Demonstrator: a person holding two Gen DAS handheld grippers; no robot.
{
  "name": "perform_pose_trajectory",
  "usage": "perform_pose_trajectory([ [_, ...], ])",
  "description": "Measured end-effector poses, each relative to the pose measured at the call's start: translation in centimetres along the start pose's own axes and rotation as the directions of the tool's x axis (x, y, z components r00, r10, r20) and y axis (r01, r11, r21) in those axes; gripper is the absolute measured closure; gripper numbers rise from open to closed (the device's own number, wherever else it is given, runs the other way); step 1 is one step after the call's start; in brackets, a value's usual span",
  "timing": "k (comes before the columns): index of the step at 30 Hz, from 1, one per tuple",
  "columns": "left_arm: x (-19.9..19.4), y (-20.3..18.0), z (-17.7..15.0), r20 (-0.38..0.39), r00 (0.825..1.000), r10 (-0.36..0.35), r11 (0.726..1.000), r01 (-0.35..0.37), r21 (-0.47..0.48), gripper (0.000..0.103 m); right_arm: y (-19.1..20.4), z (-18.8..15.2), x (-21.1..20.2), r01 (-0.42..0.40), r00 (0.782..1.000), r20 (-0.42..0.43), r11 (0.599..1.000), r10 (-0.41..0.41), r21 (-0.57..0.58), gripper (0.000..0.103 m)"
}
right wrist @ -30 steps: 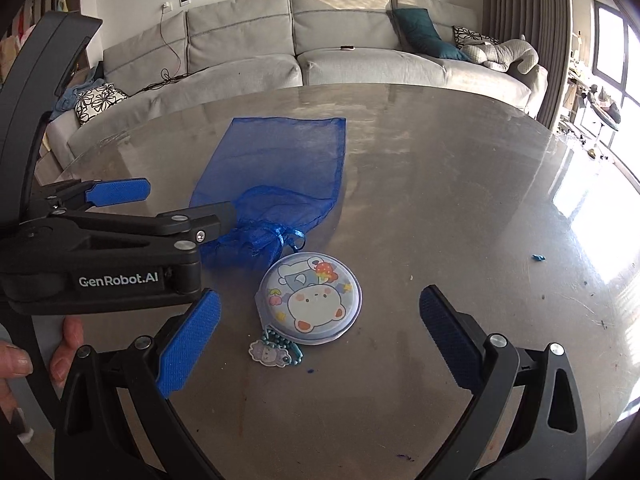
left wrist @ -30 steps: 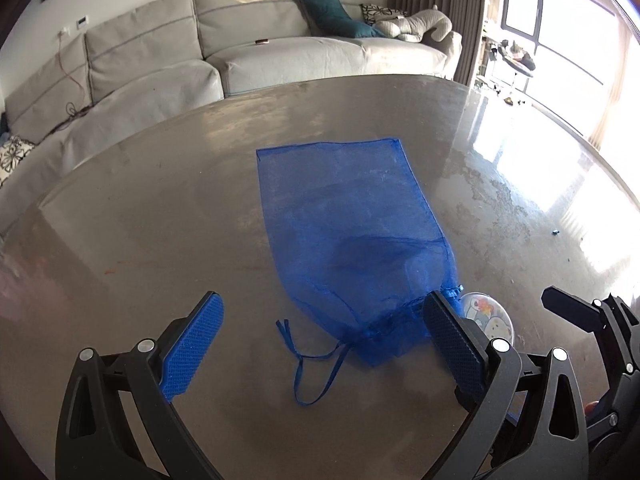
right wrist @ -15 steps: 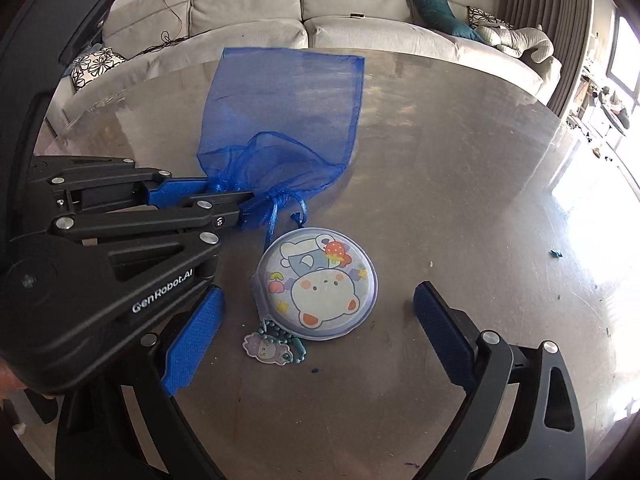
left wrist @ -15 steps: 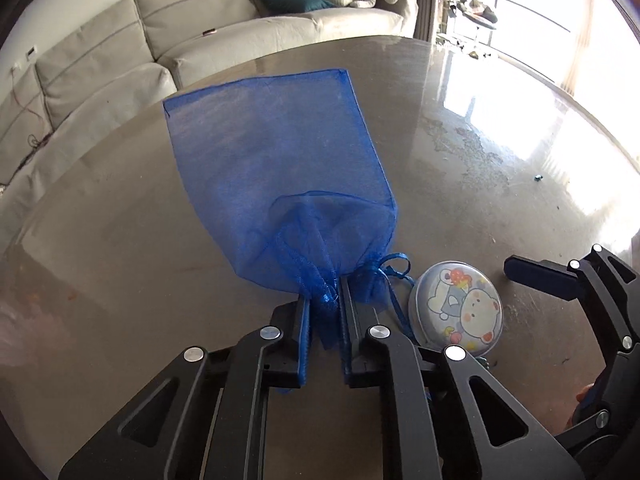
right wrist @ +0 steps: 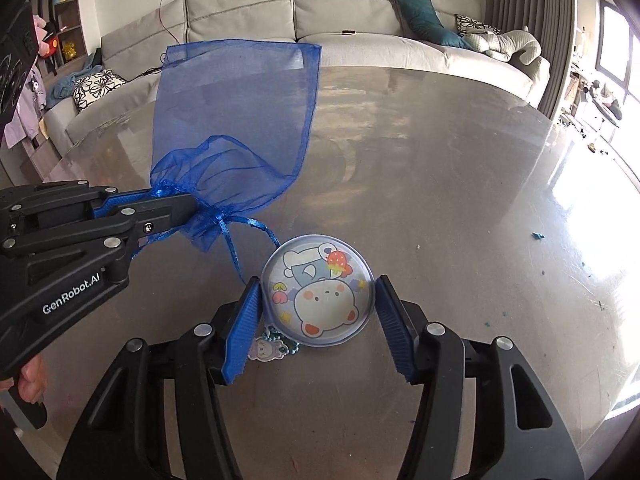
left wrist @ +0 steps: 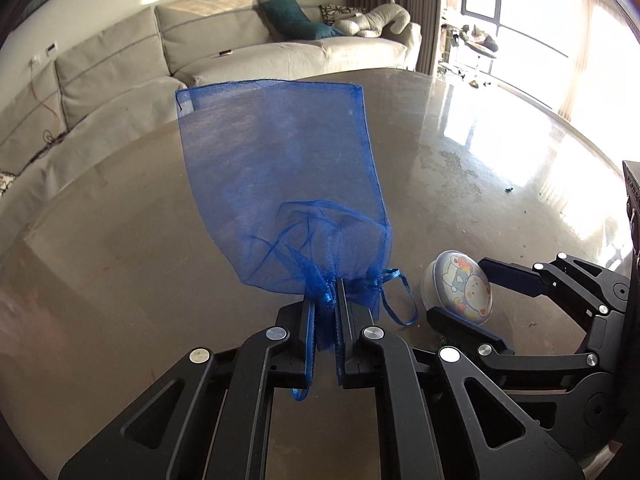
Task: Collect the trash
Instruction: 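Grasp the blue mesh bag with the left tool while the right tool grasps the cartoon tin, then carry mesh bag and tin over the bin and open both tools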
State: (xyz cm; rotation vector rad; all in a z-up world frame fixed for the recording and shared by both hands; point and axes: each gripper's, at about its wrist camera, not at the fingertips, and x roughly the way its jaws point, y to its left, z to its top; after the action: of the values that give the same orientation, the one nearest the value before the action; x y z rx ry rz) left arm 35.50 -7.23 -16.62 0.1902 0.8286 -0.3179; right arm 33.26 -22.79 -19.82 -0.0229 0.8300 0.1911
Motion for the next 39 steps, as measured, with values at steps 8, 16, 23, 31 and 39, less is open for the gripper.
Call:
perform_pose_trajectory([
  [8,-4.1,-1.7,-0.8,0.045,0.999,0.0,1.0,-0.001,0.022,0.096,-0.5,-0.8,-5.3,0.005,0.997,0.074,1.0,-0.005,-0.004,0.045],
  [16,-6.8,-5.7,-2.7,0.049,0.997,-0.054,0.998,0.052,0.045,0.096,-2.3,-3.4,-10.8,0.057,0.989,0.132,0.997,-0.064,0.051,0.045],
  [23,-8.2,-12.1,-5.9,0.025,0.99,-0.14,0.985,0.137,0.102,0.096,-5.1,-8.0,-15.6,0.12,0.978,0.155,0.984,-0.14,0.131,0.045],
  [31,-9.4,-21.0,-9.6,-0.034,0.964,-0.264,0.942,0.265,0.206,0.096,-9.2,-14.8,-19.4,0.211,0.965,0.103,0.946,-0.242,0.246,0.045],
  [39,-9.1,-28.0,-12.7,-0.11,0.944,-0.31,0.899,0.329,0.289,0.096,-12.5,-20.7,-21.1,0.267,0.951,0.061,0.904,-0.304,0.333,0.045],
])
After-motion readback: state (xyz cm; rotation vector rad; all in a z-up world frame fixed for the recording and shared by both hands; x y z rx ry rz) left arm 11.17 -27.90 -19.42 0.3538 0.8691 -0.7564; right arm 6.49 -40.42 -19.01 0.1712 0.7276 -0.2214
